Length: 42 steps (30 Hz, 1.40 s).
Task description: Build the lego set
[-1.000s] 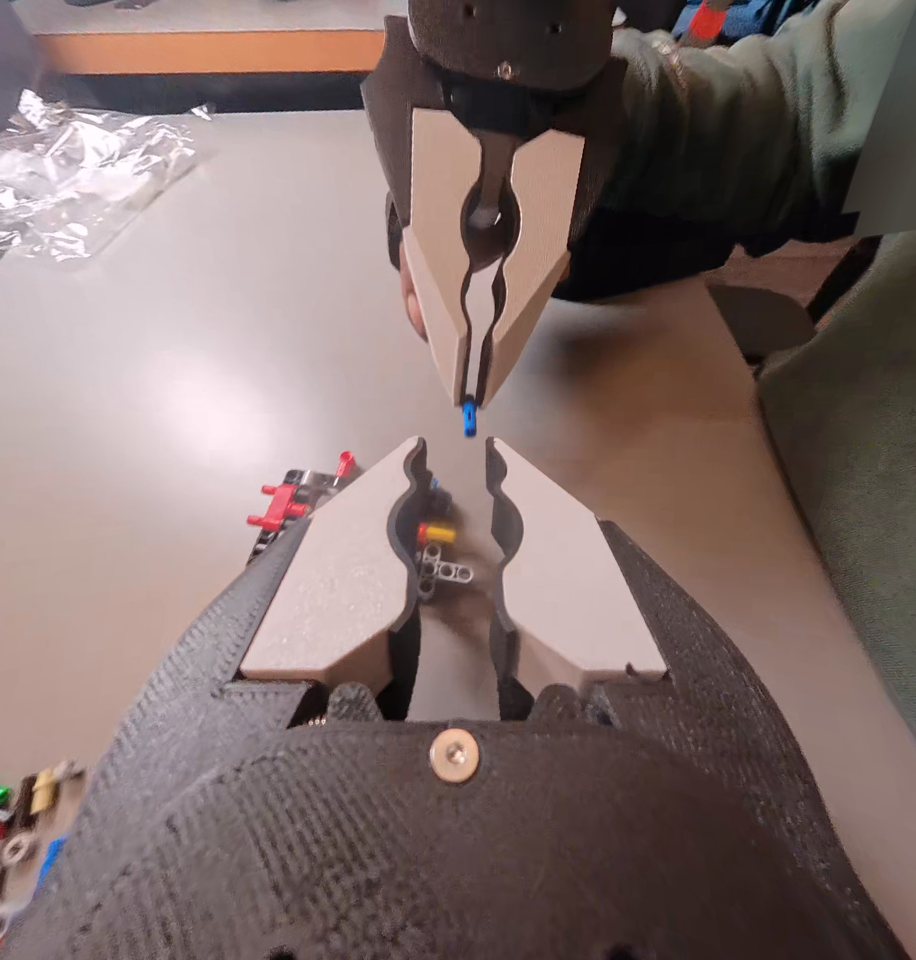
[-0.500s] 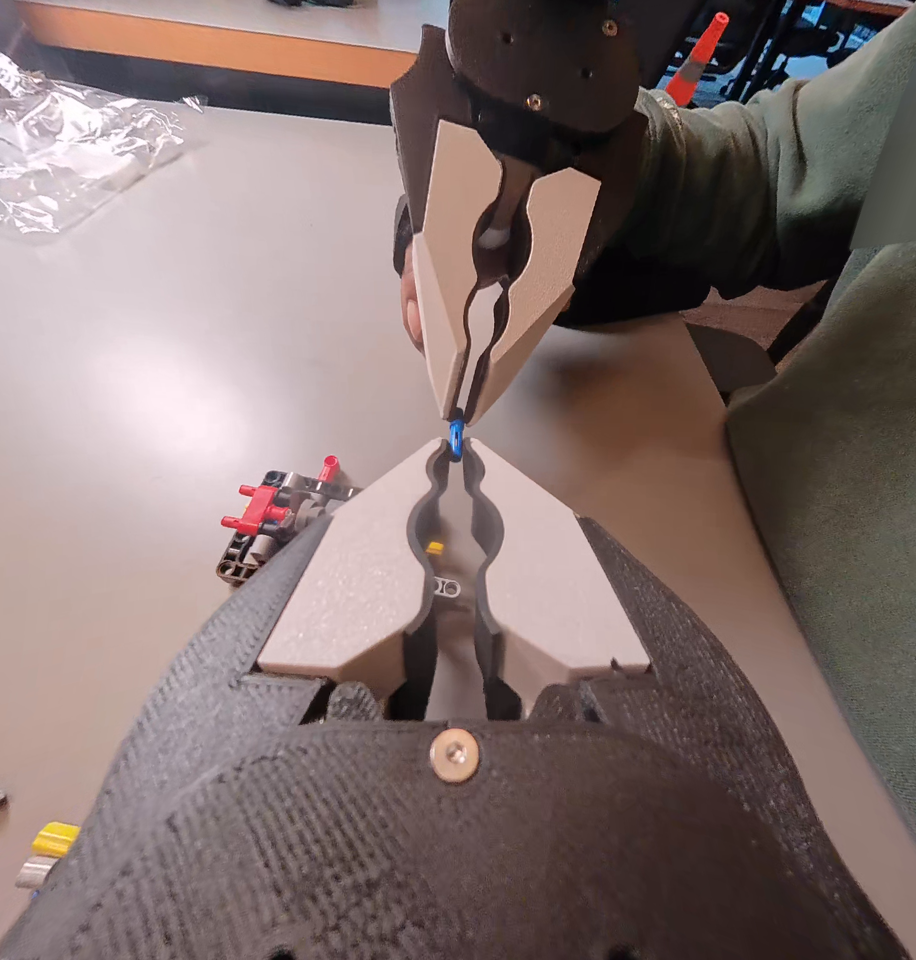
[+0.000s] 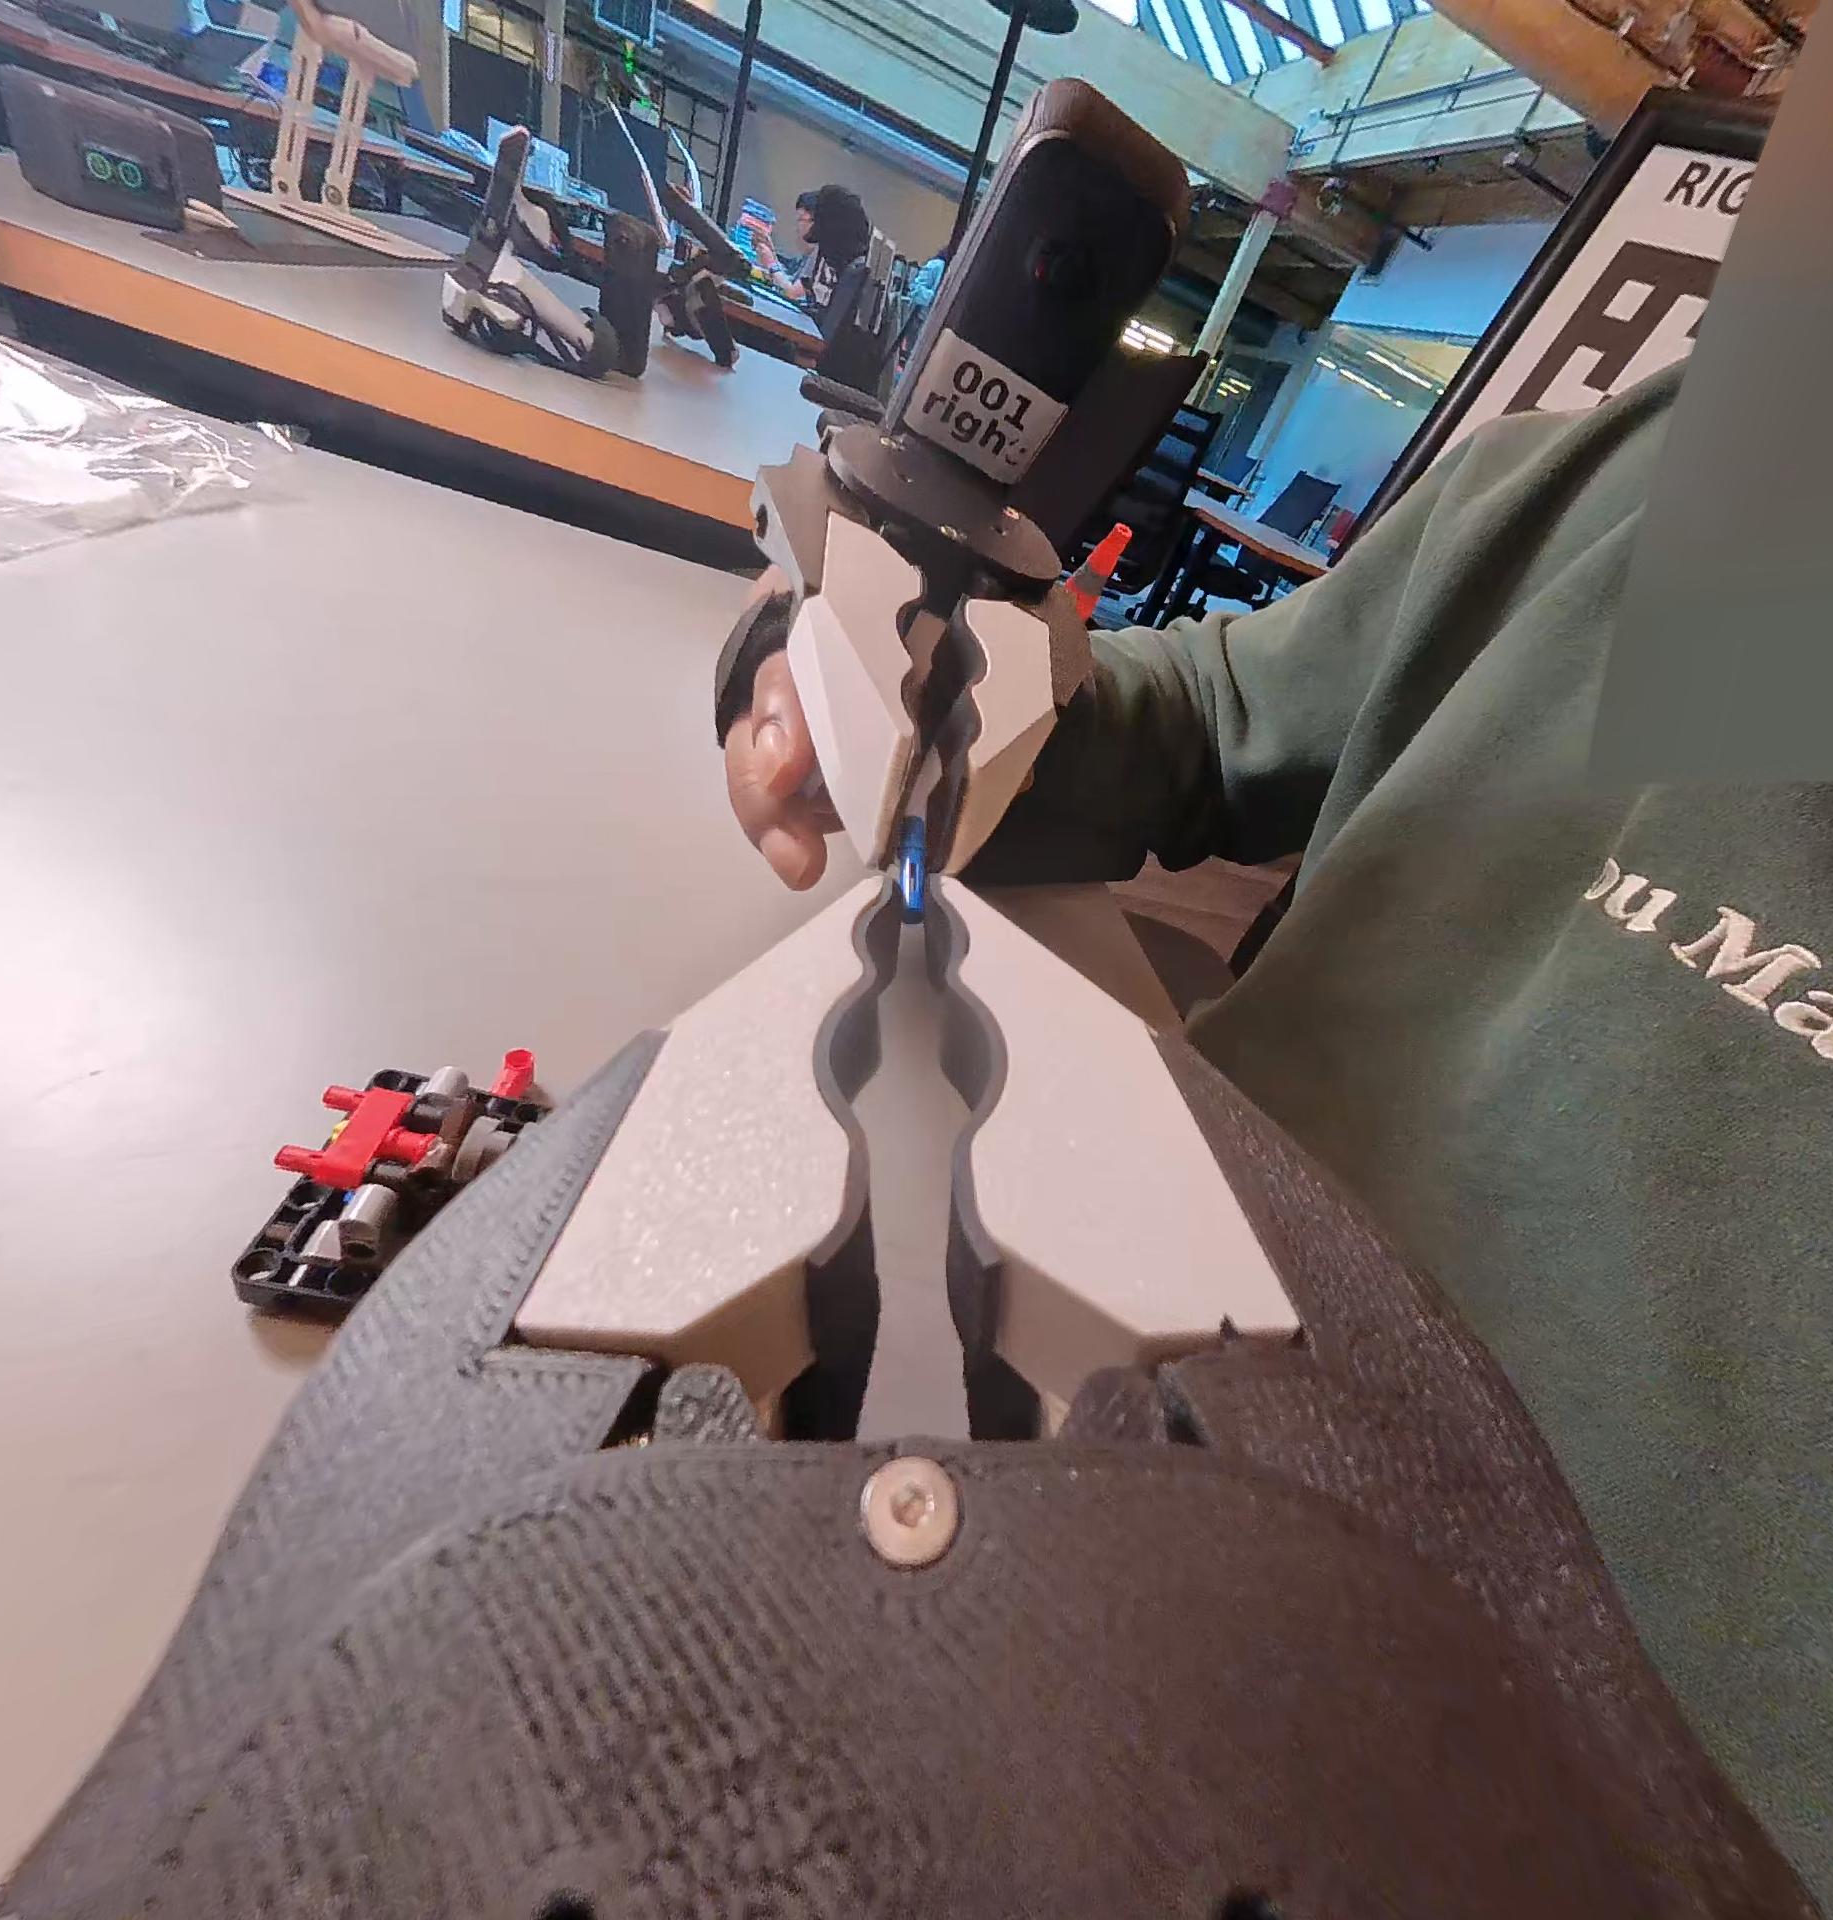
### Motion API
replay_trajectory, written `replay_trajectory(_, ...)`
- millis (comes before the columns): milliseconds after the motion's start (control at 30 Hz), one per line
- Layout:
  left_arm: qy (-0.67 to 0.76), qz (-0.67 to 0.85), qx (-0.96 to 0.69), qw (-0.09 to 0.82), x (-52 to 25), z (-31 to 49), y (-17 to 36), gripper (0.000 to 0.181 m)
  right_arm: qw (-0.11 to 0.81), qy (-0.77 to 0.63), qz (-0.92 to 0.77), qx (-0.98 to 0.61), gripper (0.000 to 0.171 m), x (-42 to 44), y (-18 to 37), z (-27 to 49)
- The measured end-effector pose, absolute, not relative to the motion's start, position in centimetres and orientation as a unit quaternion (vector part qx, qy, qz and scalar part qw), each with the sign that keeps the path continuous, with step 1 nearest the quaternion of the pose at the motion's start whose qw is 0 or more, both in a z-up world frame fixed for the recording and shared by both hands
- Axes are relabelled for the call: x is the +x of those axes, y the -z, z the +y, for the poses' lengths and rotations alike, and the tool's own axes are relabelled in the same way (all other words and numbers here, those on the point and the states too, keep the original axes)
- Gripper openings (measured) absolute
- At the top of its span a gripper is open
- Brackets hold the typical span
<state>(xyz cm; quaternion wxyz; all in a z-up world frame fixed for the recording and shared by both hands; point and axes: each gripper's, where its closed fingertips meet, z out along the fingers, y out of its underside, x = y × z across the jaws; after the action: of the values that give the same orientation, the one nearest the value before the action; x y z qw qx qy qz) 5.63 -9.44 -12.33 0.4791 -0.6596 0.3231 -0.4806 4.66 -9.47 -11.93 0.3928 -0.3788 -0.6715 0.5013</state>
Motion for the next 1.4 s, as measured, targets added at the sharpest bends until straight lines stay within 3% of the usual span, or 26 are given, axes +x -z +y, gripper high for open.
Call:
replay_trajectory(333, 0.471, 0.319, -0.669, 0.478, 5.6, -9.1, 12.7, 0.003, 0.389, -0.489, -0.679, -0.385, 0.003, 4.6, 12.4, -9.2)
replay_trajectory(433, 0.405, 0.329, -0.699, 0.489, 4.6, -8.0, 13.9, 0.019, 0.395, -0.483, -0.674, -0.395, 0.003, 4.9, 12.1, -8.1)
replay_trajectory(600, 0.274, 0.409, -0.747, 0.448, 4.3, -6.9, 17.9, 0.025, 0.424, -0.485, -0.632, -0.431, 0.003, 6.2, 10.5, -3.9)
replay_trajectory(733, 0.224, 0.467, -0.758, 0.397, 4.6, -7.0, 20.4, 0.021, 0.418, -0.489, -0.620, -0.450, 0.003, 6.5, 11.0, -2.8)
replay_trajectory(933, 0.177, 0.500, -0.753, 0.390, 4.5, -6.8, 20.9, 0.010, 0.401, -0.478, -0.642, -0.446, 0.003, 6.3, 12.2, -3.5)
replay_trajectory(1100, 0.185, 0.494, -0.747, 0.405, 4.5, -6.6, 20.6, 0.006, 0.388, -0.481, -0.647, -0.447, 0.003, 6.3, 12.9, -3.8)
replay_trajectory(1400, 0.325, 0.417, -0.685, 0.501, 5.4, -7.1, 15.3, 0.005, 0.358, -0.501, -0.661, -0.429, 0.003, 5.7, 13.4, -6.4)
